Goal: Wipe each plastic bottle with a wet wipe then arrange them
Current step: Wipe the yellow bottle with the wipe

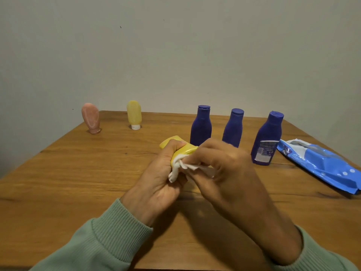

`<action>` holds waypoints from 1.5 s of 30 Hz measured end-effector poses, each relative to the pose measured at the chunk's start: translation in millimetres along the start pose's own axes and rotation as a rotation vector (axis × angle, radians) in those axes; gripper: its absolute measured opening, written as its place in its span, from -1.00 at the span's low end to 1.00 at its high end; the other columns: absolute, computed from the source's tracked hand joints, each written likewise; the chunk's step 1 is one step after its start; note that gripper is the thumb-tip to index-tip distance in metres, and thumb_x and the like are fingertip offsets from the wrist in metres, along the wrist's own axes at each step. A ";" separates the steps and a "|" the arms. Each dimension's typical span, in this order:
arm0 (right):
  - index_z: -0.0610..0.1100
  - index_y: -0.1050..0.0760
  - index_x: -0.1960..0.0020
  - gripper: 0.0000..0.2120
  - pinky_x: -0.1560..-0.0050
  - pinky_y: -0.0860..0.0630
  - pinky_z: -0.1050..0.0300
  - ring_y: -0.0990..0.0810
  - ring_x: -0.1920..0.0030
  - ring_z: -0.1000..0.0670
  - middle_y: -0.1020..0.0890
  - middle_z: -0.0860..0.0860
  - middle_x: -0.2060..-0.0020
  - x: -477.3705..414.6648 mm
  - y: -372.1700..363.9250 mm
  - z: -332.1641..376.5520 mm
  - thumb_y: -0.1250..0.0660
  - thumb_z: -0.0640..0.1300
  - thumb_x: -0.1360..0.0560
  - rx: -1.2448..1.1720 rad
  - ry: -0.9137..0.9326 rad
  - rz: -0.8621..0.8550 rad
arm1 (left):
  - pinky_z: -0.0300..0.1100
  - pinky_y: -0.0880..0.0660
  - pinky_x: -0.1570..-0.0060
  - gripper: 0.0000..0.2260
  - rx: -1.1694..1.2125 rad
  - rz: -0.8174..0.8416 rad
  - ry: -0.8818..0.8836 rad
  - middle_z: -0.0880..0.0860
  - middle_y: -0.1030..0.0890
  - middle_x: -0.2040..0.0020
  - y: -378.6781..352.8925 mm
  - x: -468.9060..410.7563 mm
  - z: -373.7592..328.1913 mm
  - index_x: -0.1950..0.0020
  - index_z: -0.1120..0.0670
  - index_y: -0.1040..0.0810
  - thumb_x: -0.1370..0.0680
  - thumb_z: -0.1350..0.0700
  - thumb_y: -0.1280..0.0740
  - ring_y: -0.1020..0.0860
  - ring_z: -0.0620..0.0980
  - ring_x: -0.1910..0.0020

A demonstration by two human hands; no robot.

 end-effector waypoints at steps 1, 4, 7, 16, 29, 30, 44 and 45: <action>-0.06 -0.62 0.07 -0.88 0.16 -0.56 0.14 -0.55 0.15 0.07 -0.60 0.08 0.13 1.2 -2.0 0.6 -0.40 -0.10 -0.40 0.014 0.015 0.011 | -0.25 -0.58 0.33 -0.89 0.005 -0.005 0.015 0.07 -0.58 0.36 -0.3 0.4 0.8 0.10 0.19 -0.50 -0.50 0.13 -0.30 -0.58 -0.08 0.41; -0.05 -0.61 0.04 -0.83 0.17 -0.57 0.08 -0.56 0.13 0.06 -0.61 0.09 0.13 -1.7 3.7 -7.9 -0.35 -0.04 -0.40 -0.005 -0.023 -0.061 | -0.17 -0.56 0.36 -0.74 0.085 -0.037 0.044 0.15 -0.60 0.30 -2.1 -0.7 0.7 0.04 0.24 -0.51 -0.32 0.17 -0.39 -0.60 -0.02 0.39; -0.08 -0.61 0.04 -0.80 0.18 -0.57 0.10 -0.56 0.14 0.06 -0.61 0.07 0.14 -1.7 3.0 -9.2 -0.33 -0.03 -0.40 0.010 -0.043 -0.099 | -0.18 -0.55 0.39 -0.73 0.062 -0.058 0.006 0.17 -0.62 0.30 -4.2 -0.5 -1.2 0.01 0.25 -0.50 -0.34 0.17 -0.38 -0.60 0.00 0.38; -0.08 -0.62 0.06 -0.89 0.10 -0.50 0.37 -0.55 0.17 0.19 -0.62 0.09 0.18 -5.0 1.6 -18.1 -0.45 -0.13 -0.41 -0.040 -0.060 -0.115 | -0.26 -0.47 0.57 -0.90 0.088 -0.090 0.014 0.16 -0.60 0.35 -2.7 -3.7 2.2 0.08 0.24 -0.49 -0.49 0.21 -0.31 -0.58 -0.03 0.47; -0.08 -0.60 0.05 -0.86 0.11 -0.45 0.49 -0.54 0.18 0.25 -0.54 0.18 0.20 -6.5 9.3 -24.6 -0.43 -0.12 -0.39 -0.020 -0.092 -0.196 | -0.20 -0.41 0.56 -0.90 0.011 -0.128 -0.108 0.15 -0.54 0.33 0.3 -4.2 -2.5 0.00 0.20 -0.42 -0.55 0.20 -0.28 -0.46 -0.03 0.50; -0.07 -0.60 0.05 -0.85 0.11 -0.44 0.49 -0.53 0.19 0.26 -0.52 0.19 0.21 -7.3 12.9 -26.3 -0.43 -0.12 -0.38 -0.011 -0.098 -0.211 | -0.20 -0.40 0.56 -0.92 0.004 -0.128 -0.118 0.14 -0.52 0.36 0.1 -4.6 -3.4 0.02 0.20 -0.40 -0.56 0.20 -0.27 -0.43 -0.03 0.51; -0.06 -0.63 0.09 -0.88 0.16 -0.51 0.38 -0.54 0.20 0.22 -0.60 0.14 0.21 -5.2 -0.9 -13.9 -0.46 -0.10 -0.38 -0.027 -0.084 -0.053 | -0.17 -0.57 0.37 -0.77 0.026 -0.131 -0.047 0.16 -0.61 0.24 7.7 -8.1 2.6 -0.05 0.24 -0.49 -0.46 0.15 -0.36 -0.60 0.00 0.36; -0.06 -0.63 0.09 -0.88 0.16 -0.51 0.38 -0.55 0.19 0.21 -0.61 0.14 0.20 -4.8 -3.4 -11.0 -0.45 -0.09 -0.39 -0.032 -0.073 -0.022 | -0.20 -0.58 0.33 -0.79 0.009 -0.104 -0.044 0.14 -0.60 0.22 9.6 -8.3 3.6 -0.02 0.22 -0.51 -0.47 0.12 -0.36 -0.59 -0.02 0.33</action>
Point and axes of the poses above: each hand's wrist, its own x-axis away from the middle knuckle, its own y-axis out of the back of the hand, z = x × y, the point moved 3 cm from there along -x, towards the middle knuckle
